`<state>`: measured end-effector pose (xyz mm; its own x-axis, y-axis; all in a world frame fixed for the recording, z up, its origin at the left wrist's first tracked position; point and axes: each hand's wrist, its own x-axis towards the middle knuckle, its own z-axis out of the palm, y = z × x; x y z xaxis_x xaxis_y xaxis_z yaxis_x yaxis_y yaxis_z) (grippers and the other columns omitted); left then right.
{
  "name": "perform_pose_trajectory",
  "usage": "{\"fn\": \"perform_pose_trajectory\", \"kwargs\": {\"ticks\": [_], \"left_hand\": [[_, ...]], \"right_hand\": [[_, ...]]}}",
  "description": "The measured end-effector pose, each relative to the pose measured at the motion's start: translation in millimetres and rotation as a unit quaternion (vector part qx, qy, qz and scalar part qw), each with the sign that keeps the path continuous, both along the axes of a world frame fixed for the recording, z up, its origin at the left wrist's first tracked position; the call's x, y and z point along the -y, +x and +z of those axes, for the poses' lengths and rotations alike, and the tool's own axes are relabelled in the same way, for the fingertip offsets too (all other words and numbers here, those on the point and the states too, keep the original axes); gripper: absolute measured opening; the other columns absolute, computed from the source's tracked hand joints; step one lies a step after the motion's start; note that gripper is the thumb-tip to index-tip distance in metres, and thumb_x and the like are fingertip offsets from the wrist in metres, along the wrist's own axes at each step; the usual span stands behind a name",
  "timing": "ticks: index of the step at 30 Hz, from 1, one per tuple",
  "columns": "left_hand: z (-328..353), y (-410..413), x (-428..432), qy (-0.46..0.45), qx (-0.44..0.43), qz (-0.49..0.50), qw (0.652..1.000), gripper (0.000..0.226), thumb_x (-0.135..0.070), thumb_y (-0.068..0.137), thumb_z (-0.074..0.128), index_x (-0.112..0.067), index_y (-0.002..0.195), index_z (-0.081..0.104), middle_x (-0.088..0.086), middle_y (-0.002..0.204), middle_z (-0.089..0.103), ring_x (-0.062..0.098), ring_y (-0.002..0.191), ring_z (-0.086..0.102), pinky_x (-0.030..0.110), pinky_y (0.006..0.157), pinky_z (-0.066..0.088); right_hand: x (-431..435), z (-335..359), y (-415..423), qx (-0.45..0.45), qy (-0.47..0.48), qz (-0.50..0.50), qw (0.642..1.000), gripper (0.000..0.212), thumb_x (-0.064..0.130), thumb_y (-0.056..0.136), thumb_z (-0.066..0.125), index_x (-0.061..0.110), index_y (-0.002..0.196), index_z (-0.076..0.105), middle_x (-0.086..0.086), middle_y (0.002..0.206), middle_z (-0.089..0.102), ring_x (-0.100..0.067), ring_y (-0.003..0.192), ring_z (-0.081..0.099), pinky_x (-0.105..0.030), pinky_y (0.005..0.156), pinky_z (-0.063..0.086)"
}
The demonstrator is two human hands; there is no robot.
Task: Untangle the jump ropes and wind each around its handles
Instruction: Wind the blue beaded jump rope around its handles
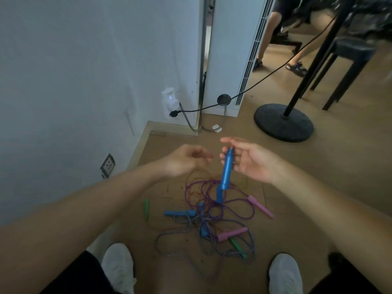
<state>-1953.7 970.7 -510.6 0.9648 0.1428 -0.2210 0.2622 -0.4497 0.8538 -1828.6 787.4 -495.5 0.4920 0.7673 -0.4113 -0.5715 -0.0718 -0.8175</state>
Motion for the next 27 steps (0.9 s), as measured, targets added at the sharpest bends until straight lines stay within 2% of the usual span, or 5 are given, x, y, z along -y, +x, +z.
{"fn": "perform_pose_trajectory", "kwargs": {"ticks": [7, 10, 13, 16, 27], "left_hand": [[-27.1, -0.2, 33.6, -0.121, -0.001, -0.048, 0.991, 0.029, -0.021, 0.098, 0.061, -0.014, 0.126, 0.064, -0.001, 0.123, 0.07, 0.008, 0.115, 0.064, 0.027, 0.103, 0.048], [-27.0, 1.2, 34.8, -0.105, -0.009, -0.042, 0.993, 0.021, -0.013, 0.097, 0.062, -0.007, 0.115, 0.07, 0.002, 0.1, 0.075, 0.005, 0.091, 0.069, 0.017, 0.081, 0.052], [-23.2, -0.9, 24.2, -0.14, -0.037, -0.017, 0.989, 0.017, -0.014, 0.095, 0.064, -0.008, 0.11, 0.071, -0.001, 0.09, 0.076, 0.009, 0.082, 0.071, 0.025, 0.073, 0.059], [-15.5, -3.3, 13.0, -0.187, -0.044, 0.028, 0.981, 0.018, -0.012, 0.092, 0.067, -0.007, 0.109, 0.071, 0.006, 0.095, 0.077, 0.016, 0.083, 0.074, 0.026, 0.072, 0.06], [-8.7, -7.4, -0.4, -0.382, 0.066, 0.271, 0.881, 0.011, -0.01, 0.094, 0.064, -0.007, 0.103, 0.07, 0.007, 0.09, 0.074, 0.013, 0.072, 0.071, 0.021, 0.059, 0.058]], "right_hand": [[0.2, 11.2, -0.9, 0.023, 0.057, 0.002, 0.998, 0.034, 0.0, 0.095, 0.052, 0.008, 0.127, 0.06, 0.0, 0.074, 0.051, -0.013, 0.069, 0.053, -0.03, 0.072, 0.054], [6.3, 15.4, 1.3, 0.055, 0.036, 0.008, 0.998, 0.054, -0.015, 0.09, 0.048, 0.012, 0.136, 0.053, -0.005, 0.085, 0.055, -0.016, 0.076, 0.058, -0.029, 0.076, 0.055], [10.8, 11.9, 6.8, 0.073, -0.016, 0.013, 0.997, 0.06, -0.021, 0.089, 0.042, 0.013, 0.138, 0.05, -0.014, 0.109, 0.064, -0.029, 0.101, 0.068, -0.043, 0.094, 0.055], [15.2, 1.3, 12.5, 0.052, -0.071, 0.052, 0.995, 0.056, -0.018, 0.09, 0.04, 0.006, 0.14, 0.047, -0.02, 0.123, 0.066, -0.038, 0.112, 0.066, -0.05, 0.094, 0.055], [14.6, -13.8, 8.0, 0.089, -0.191, 0.008, 0.977, 0.026, -0.006, 0.096, 0.047, -0.003, 0.118, 0.061, -0.024, 0.113, 0.069, -0.033, 0.094, 0.073, -0.036, 0.074, 0.063]]}}
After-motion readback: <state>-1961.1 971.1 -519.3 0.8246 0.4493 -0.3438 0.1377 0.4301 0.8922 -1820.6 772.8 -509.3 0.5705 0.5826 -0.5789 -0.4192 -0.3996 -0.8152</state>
